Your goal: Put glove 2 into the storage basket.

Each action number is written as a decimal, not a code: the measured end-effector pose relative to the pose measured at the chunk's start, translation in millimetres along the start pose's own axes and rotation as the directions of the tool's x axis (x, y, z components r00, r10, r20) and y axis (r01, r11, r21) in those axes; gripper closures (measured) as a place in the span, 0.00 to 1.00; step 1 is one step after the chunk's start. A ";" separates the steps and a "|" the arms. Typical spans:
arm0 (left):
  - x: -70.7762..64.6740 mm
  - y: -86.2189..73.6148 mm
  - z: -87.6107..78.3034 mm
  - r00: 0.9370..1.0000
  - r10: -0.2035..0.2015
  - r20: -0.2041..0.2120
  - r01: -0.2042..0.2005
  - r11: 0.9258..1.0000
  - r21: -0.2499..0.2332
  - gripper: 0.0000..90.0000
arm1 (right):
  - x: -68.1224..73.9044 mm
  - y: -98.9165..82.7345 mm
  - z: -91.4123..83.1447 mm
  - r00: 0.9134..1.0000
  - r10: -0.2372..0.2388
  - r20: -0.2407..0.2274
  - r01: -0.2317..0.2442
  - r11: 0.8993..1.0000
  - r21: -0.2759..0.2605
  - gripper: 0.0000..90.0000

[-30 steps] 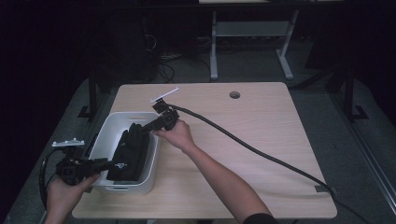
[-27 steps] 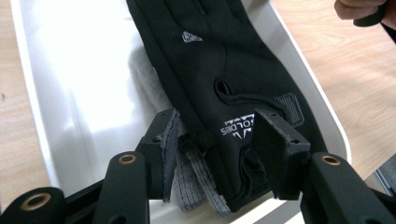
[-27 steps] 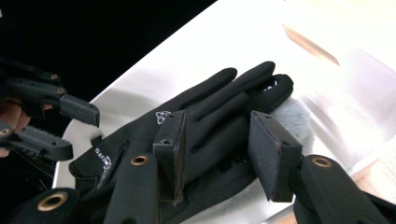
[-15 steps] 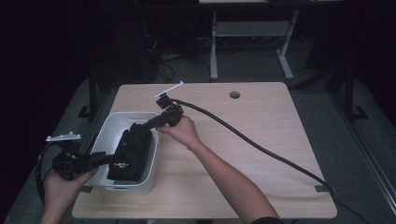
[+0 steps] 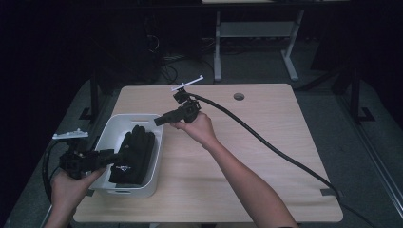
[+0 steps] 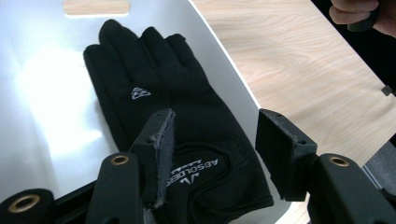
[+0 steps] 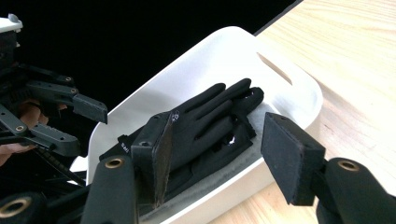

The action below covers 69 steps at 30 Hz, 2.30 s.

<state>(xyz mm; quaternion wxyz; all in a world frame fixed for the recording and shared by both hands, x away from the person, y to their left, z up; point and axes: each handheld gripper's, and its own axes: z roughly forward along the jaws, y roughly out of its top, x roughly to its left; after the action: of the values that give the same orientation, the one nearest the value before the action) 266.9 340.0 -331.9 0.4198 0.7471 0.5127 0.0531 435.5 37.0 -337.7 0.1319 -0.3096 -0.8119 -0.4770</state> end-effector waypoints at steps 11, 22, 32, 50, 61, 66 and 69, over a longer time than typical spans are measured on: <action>-9.5 6.0 7.1 1.000 0.020 0.016 -0.020 1.000 0.002 0.46 | -1.6 -4.4 -16.1 1.000 0.002 0.019 -0.002 1.000 0.003 0.45; -13.0 8.3 8.4 0.999 0.020 0.026 -0.020 1.000 -0.005 0.44 | 1.9 -7.9 -21.2 1.000 -0.009 0.022 0.009 1.000 0.015 0.44; -21.3 14.4 15.4 0.999 0.037 0.037 -0.037 0.999 -0.001 0.42 | -4.2 -16.0 -41.8 0.999 0.019 0.037 -0.018 1.000 -0.024 0.44; -44.0 25.9 32.9 0.994 0.082 0.074 -0.082 0.997 0.003 0.39 | -9.0 -28.8 -81.5 0.998 0.036 0.053 -0.031 0.996 -0.088 0.43; -61.5 32.6 52.6 0.989 0.111 0.098 -0.113 0.993 0.019 0.38 | -17.9 -43.9 -113.1 0.995 0.062 0.083 -0.052 0.992 -0.115 0.40; -69.2 37.0 58.3 0.985 0.130 0.110 -0.133 0.991 0.020 0.38 | -23.0 -52.1 -129.9 0.990 0.079 0.115 -0.065 0.991 -0.121 0.40; -73.9 39.2 61.9 0.984 0.137 0.116 -0.141 0.990 0.025 0.38 | -26.6 -58.5 -138.3 0.990 0.089 0.112 -0.072 0.986 -0.150 0.40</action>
<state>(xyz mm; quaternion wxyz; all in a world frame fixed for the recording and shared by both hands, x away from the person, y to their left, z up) 292.1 239.9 -319.0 0.4313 0.7896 0.4353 0.0313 408.1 -112.1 -321.1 0.0800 -0.3785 -0.7682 -0.5100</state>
